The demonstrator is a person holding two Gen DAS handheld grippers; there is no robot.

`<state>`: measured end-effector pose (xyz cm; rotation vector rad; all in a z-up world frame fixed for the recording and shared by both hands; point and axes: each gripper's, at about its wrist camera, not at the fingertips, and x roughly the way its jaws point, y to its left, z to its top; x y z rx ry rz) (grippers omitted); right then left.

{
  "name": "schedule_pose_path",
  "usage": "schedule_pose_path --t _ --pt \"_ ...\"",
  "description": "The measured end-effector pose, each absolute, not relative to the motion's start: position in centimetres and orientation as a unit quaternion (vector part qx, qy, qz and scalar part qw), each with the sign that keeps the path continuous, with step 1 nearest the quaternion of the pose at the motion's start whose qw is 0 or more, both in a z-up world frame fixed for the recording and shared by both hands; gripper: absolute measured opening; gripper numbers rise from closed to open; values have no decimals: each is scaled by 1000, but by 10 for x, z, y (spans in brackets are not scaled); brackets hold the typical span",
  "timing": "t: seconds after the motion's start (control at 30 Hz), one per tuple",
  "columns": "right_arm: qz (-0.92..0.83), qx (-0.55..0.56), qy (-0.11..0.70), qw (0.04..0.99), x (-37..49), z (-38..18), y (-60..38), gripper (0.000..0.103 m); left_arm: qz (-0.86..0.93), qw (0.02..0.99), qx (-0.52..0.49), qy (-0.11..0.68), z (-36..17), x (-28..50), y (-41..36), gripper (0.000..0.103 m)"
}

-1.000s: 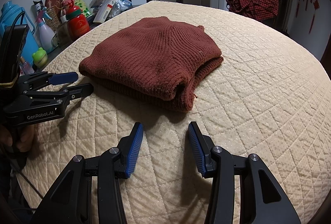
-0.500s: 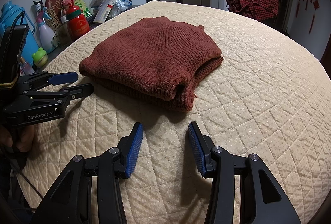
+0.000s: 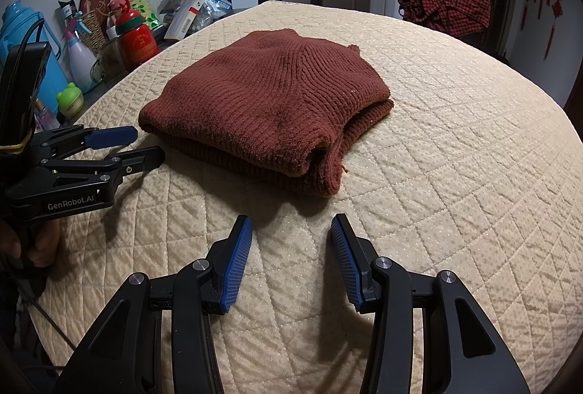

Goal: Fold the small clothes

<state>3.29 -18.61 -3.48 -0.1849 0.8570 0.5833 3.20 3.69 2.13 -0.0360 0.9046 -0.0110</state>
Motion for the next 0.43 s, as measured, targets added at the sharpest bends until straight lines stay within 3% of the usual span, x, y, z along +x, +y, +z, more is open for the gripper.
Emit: schedule_pose_path --t 0.43 --pt "278 -89 409 865 33 -35 -186 46 -5 899 -17 437 22 32 37 61"
